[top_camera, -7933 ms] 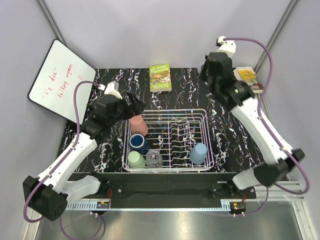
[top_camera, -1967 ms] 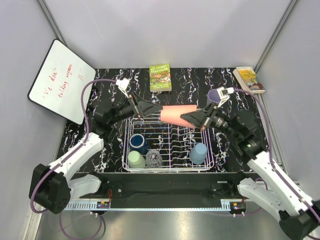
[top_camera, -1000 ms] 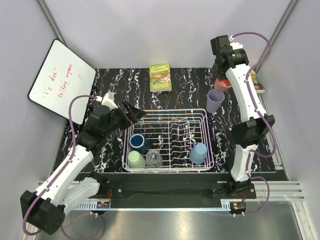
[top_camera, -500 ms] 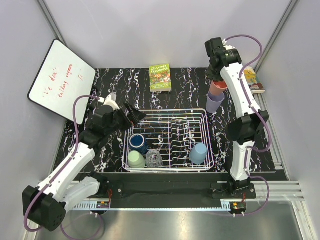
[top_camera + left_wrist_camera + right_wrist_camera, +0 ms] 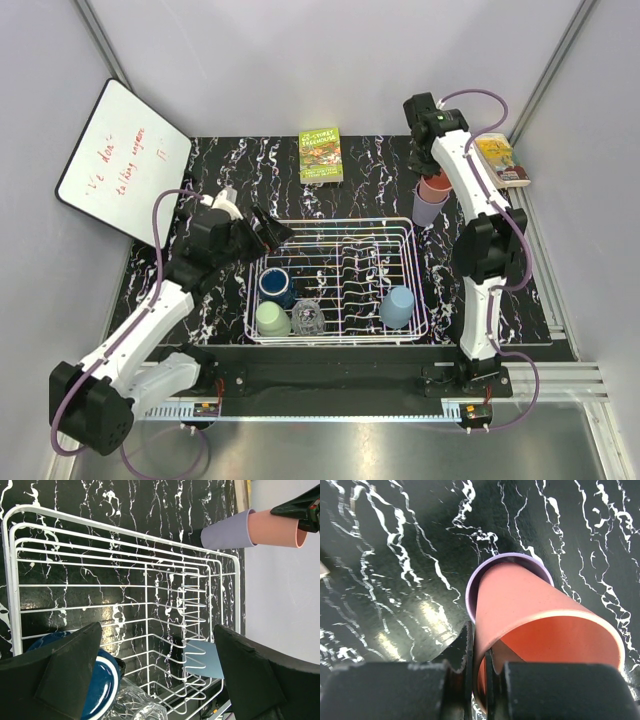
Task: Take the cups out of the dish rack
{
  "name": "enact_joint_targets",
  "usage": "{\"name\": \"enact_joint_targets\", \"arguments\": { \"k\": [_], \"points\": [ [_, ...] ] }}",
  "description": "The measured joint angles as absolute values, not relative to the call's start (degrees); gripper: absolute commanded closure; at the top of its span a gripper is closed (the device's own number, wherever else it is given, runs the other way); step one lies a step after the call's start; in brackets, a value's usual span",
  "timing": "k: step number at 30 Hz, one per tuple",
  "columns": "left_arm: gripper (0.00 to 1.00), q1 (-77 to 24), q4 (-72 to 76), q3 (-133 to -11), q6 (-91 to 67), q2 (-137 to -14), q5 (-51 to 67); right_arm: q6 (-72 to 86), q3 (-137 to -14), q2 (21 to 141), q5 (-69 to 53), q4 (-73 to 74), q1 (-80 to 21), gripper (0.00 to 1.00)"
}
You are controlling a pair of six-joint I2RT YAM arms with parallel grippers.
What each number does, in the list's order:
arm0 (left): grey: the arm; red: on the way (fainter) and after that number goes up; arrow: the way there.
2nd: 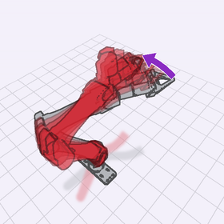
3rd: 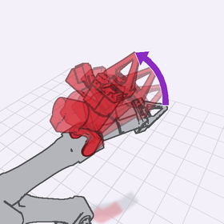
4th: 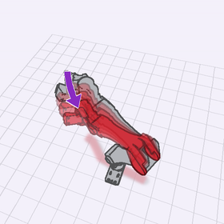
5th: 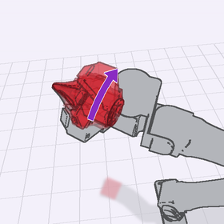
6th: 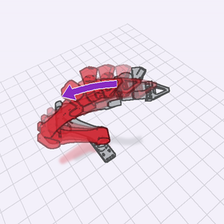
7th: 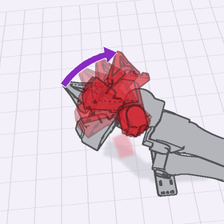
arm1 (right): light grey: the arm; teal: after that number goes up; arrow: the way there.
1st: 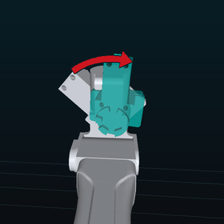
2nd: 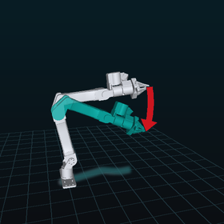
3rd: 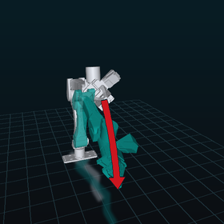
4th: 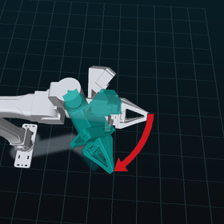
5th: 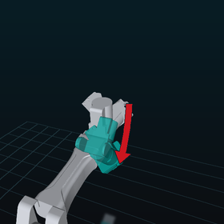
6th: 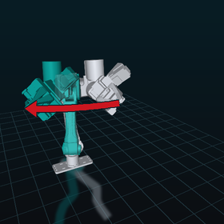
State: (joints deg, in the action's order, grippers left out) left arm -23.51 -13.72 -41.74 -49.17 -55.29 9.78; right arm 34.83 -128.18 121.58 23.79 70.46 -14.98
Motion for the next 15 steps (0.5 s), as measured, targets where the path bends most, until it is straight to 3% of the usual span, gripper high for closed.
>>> {"name": "enact_joint_targets", "arguments": {
  "k": [5,9,15],
  "points": [
    [0.01,-23.5,-13.8,-41.7,-48.9,-56.6,9.8,34.9,-125.5,122.0,22.9,68.6,-14.6,0.72],
    [0.01,-23.5,-13.7,-41.7,-48.6,-57.1,9.8,34.7,-125.4,122.0,22.8,67.4,-14.6,0.63],
    [0.01,-23.5,-13.7,-41.7,-48.0,-57.2,9.8,34.4,-126.3,121.5,21.5,66.7,-14.6,0.57]
  ]
}}
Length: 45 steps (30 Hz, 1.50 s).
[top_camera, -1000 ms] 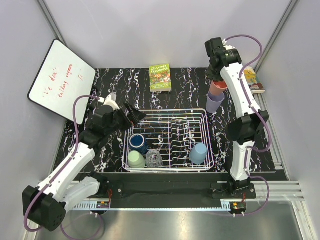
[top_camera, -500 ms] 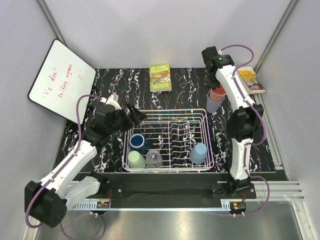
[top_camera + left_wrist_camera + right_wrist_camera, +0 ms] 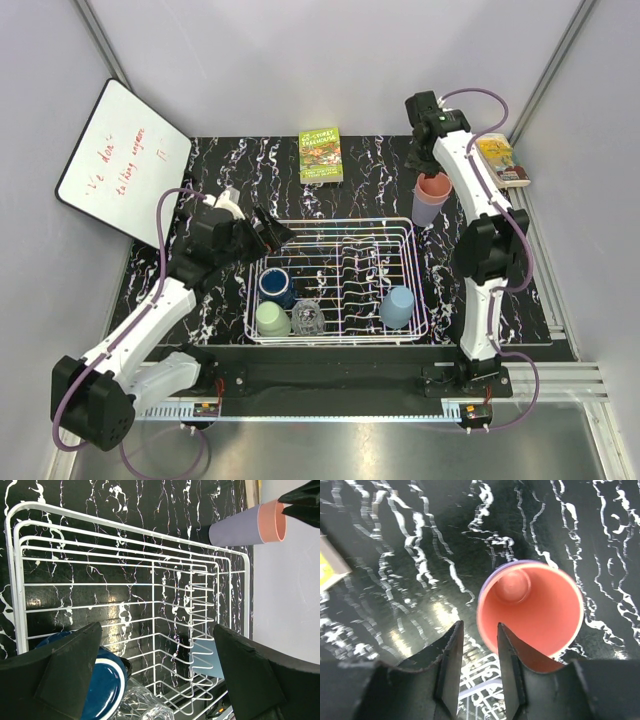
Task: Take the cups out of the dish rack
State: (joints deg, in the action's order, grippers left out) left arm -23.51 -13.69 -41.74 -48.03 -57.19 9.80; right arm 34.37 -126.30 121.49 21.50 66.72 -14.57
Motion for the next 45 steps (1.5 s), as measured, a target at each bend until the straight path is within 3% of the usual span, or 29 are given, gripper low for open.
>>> {"name": "enact_joint_targets", "arguments": {
  "k": [5,7,10,13,20,27,35,45],
  "points": [
    [0.01,-23.5,-13.8,-41.8,-47.4,-57.2,9.7,34.2,-125.6,116.0,18.0,64.0,-14.6,0.46],
    [0.01,-23.5,-14.4,-42.2,-46.7,-57.2,9.3,33.8,-122.0,110.8,15.0,60.7,-14.6,0.30],
    [0.01,-23.6,-17.5,-44.1,-45.1,-57.2,7.0,32.5,-106.3,95.3,7.2,48.8,-14.6,0.13],
    [0.01,-24.2,-20.8,-46.7,-42.6,-57.2,3.8,32.3,-92.4,80.1,-0.6,39.7,-14.7,0.08],
    [0.01,-34.4,-26.3,-51.2,-37.8,-59.1,-5.2,33.8,-70.5,62.3,-12.2,25.0,-17.0,0.09],
    [0.01,-47.5,-27.8,-54.0,-36.4,-64.8,-10.8,36.1,-55.5,52.9,-13.3,23.8,-22.3,0.09],
    [0.01,-63.0,-26.4,-59.8,-34.8,-73.5,-14.8,37.2,-52.4,39.6,-11.7,23.7,-22.4,0.09],
    [0.01,-70.3,-23.6,-69.5,-32.5,-86.4,-15.2,36.2,-53.9,39.5,-11.0,24.5,-22.4,0.10]
  ]
}}
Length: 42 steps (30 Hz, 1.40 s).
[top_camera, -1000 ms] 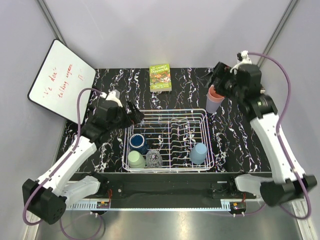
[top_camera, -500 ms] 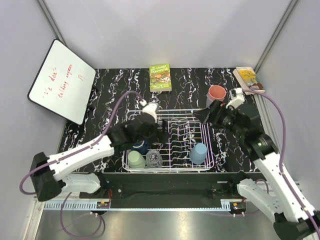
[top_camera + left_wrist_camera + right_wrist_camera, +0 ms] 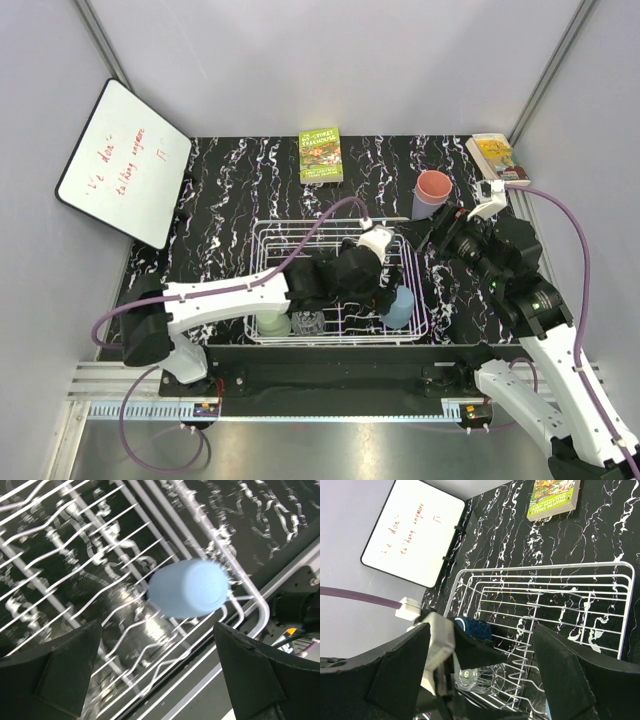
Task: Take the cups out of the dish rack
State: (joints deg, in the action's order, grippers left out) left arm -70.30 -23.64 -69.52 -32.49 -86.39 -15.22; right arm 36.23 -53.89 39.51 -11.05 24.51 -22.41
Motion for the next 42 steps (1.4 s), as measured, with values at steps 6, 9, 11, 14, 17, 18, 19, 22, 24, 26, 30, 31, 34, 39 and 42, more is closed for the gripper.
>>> {"name": "enact_joint_targets", "arguments": {
  "k": [6,9,11,14,17,18,19,22,24,26,30,31,34,39,42],
  "points": [
    [0.01,-72.9,-22.4,-75.7,-30.4,-93.3,-15.2,35.8,-54.7,39.2,-11.0,25.0,-22.4,0.10],
    [0.01,-73.8,-22.1,-77.5,-29.8,-95.9,-15.0,35.7,-54.9,39.0,-11.0,25.2,-22.4,0.10],
    [0.01,-73.9,-21.8,-77.9,-29.8,-97.3,-15.0,35.3,-55.0,38.9,-10.4,25.8,-22.4,0.09],
    [0.01,-73.7,-21.1,-78.0,-29.6,-99.0,-15.0,34.9,-55.3,38.8,-10.2,26.1,-22.4,0.09],
    [0.01,-73.7,-20.8,-78.0,-29.6,-101.2,-14.9,34.5,-55.9,39.0,-10.1,26.3,-22.4,0.09],
    [0.01,-73.7,-20.7,-78.0,-29.6,-101.9,-14.9,34.3,-56.0,39.0,-10.1,26.3,-22.4,0.09],
    [0.01,-73.7,-20.6,-78.0,-29.6,-102.3,-14.8,34.3,-56.0,39.0,-10.1,26.4,-22.5,0.09],
    [0.03,-73.7,-19.6,-78.0,-29.5,-104.1,-14.7,34.2,-56.0,39.3,-10.1,26.4,-22.5,0.09],
    [0.15,-73.7,-19.4,-78.0,-29.5,-104.9,-14.7,34.2,-56.0,39.4,-10.1,26.4,-22.5,0.09],
    [0.39,-73.7,-19.2,-78.1,-29.4,-105.6,-14.6,34.1,-56.0,39.4,-10.1,26.4,-22.5,0.09],
    [0.78,-73.7,-18.3,-78.1,-28.8,-105.8,-14.6,34.0,-56.0,39.3,-10.0,26.4,-22.5,0.09],
    [0.90,-73.7,-18.1,-78.1,-28.3,-105.8,-14.7,34.0,-56.0,39.3,-10.0,26.4,-22.5,0.09],
    [1.00,-73.8,-18.0,-78.1,-27.8,-105.7,-15.0,33.9,-56.0,39.1,-10.0,26.4,-22.5,0.09],
    [1.00,-73.7,-17.5,-76.7,-27.6,-104.0,-15.7,33.8,-57.4,39.2,-10.0,26.9,-22.5,0.09],
    [1.00,-73.8,-17.1,-75.5,-27.0,-100.4,-17.0,33.2,-60.8,39.7,-9.1,27.8,-22.5,0.09]
  ]
}}
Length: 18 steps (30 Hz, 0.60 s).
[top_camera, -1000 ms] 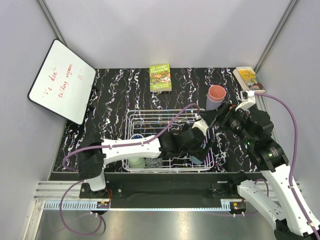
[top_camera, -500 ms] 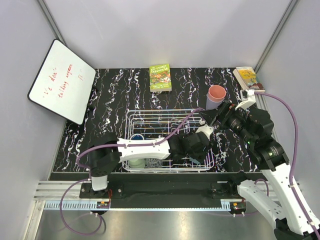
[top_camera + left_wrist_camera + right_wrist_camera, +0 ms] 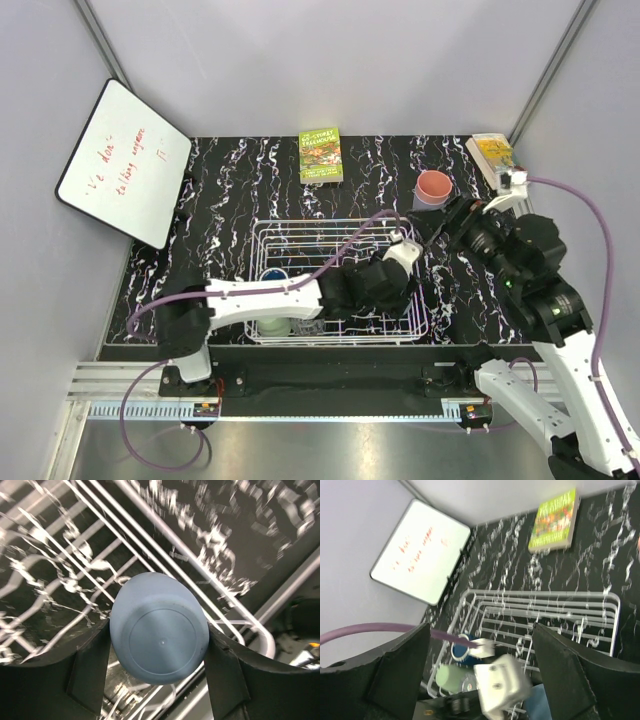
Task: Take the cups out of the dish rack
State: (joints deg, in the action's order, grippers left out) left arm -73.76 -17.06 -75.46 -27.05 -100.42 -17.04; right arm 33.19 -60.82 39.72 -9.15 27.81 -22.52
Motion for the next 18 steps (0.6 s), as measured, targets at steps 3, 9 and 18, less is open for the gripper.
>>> {"name": "enact_joint_targets", "arguments": {
  "k": [3,9,18],
  "points": [
    [1.00,-73.8,-17.4,-75.3,-25.8,-94.8,-19.3,32.3,-65.3,40.1,-7.1,27.9,-22.5,0.09],
    [1.00,-73.8,-17.2,-74.8,-23.7,-81.6,-26.0,31.2,-70.1,39.7,-3.6,28.1,-22.5,0.09],
    [1.00,-53.2,-6.6,-50.0,-32.9,-53.5,-22.0,34.0,-61.3,38.4,-5.6,24.8,-22.5,0.07]
  ]
}}
